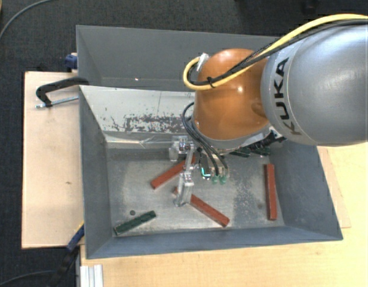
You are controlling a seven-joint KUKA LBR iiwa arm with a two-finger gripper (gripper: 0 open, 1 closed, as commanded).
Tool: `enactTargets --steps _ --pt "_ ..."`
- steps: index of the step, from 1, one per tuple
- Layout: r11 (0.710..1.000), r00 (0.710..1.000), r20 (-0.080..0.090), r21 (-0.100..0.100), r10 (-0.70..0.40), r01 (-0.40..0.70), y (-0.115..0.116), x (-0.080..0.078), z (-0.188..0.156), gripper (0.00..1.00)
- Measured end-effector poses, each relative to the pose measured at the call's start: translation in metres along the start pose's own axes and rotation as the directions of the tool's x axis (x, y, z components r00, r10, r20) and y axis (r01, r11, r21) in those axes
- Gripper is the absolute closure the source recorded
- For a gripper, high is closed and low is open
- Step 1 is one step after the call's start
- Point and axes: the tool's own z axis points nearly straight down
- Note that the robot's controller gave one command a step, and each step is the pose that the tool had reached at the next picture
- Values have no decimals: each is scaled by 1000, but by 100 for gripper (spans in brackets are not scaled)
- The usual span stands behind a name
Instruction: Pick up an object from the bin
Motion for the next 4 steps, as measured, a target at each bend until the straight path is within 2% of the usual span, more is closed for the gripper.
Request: enactTargets --steps 1,2,3,4 --pt "986 986 3 2 -168 168 -25 -65 137 0" --pt "941 941 16 4 -338 338 -45 -71 102 0" --pt "938 938 16 7 -346 346 -101 -90 91 0" --pt "948 948 6 0 -319 319 -80 -94 135 0"
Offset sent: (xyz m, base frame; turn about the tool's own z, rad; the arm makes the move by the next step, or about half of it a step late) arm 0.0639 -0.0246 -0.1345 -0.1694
